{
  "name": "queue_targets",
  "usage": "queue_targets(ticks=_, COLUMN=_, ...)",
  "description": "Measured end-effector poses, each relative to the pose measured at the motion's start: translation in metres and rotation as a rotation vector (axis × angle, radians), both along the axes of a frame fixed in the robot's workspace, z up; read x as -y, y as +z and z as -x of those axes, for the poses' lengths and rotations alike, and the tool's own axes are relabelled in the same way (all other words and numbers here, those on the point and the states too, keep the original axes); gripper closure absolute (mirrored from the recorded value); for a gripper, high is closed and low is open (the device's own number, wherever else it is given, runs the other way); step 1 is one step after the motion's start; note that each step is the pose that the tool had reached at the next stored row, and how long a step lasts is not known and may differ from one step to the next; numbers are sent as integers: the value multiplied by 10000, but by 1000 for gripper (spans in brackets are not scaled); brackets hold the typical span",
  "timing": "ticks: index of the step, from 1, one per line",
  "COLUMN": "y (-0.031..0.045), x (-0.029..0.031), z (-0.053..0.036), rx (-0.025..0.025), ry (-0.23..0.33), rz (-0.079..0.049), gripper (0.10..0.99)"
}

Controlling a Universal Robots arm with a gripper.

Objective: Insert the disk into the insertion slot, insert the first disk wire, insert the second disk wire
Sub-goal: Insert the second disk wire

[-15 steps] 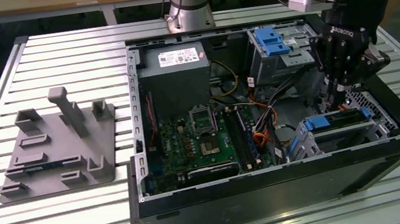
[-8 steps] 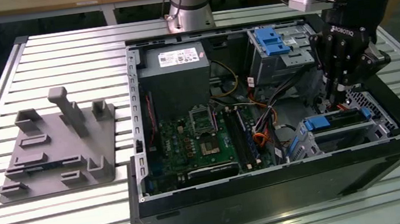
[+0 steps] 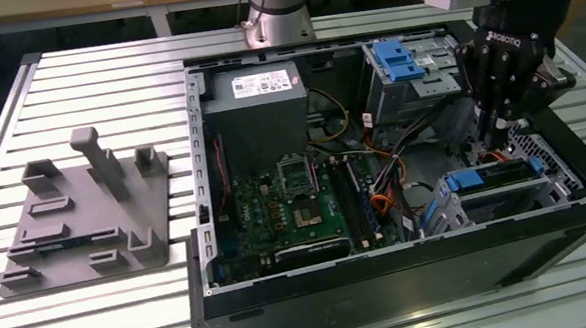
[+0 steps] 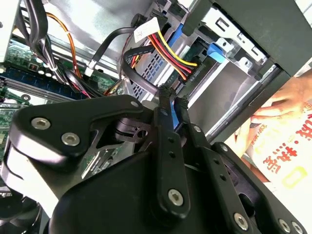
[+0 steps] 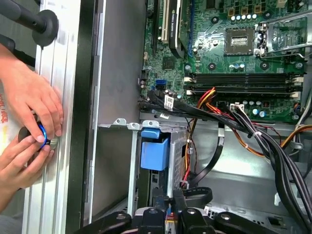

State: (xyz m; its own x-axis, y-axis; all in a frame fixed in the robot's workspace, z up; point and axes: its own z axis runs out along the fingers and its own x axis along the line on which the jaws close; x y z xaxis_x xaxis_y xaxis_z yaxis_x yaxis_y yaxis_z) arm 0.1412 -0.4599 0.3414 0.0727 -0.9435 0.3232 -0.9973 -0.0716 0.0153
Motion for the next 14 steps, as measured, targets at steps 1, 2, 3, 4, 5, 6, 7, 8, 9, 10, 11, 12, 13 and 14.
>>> queue_targets(ticks=1, y=7, x=1, z=1, rx=0, ry=0, rz=-50, gripper=871)
queue_targets(ticks=2, y=11, x=3, z=4, rx=1, ry=-2, rz=-113, gripper=871)
queue_targets(ticks=3, y=14, x=5, z=6, rx=2, ry=-3, rz=-167, gripper=871)
queue_targets(ticks=4, y=17, x=7, z=9, rx=3, ry=-3, rz=-209, gripper=871)
queue_targets(ticks=5, y=19, x=9, z=12, rx=4, ry=-4, rz=-247, gripper=871)
queue_targets(ticks=6, y=20, x=10, z=17, rx=7, ry=-6, rz=-278, gripper=871)
queue_targets(ticks=7, y=19, x=12, z=22, rx=9, ry=-7, rz=-307, gripper=871)
queue_targets(ticks=8, y=20, x=13, z=27, rx=12, ry=-9, rz=-330, gripper=871)
queue_targets(ticks=9, y=19, x=15, z=31, rx=15, ry=-10, rz=-349, gripper=871)
queue_targets(ticks=10, y=20, x=16, z=36, rx=18, ry=-13, rz=-360, gripper=871)
queue_targets(ticks=11, y=20, x=19, z=38, rx=19, ry=-14, rz=-367, gripper=871)
queue_targets(ticks=12, y=20, x=21, z=39, rx=20, ry=-15, rz=-374, gripper=871)
queue_targets(ticks=13, y=20, x=21, z=41, rx=24, ry=-19, rz=-374, gripper=871)
queue_targets(ticks=14, y=19, x=22, z=41, rx=31, ry=-25, rz=-375, gripper=871)
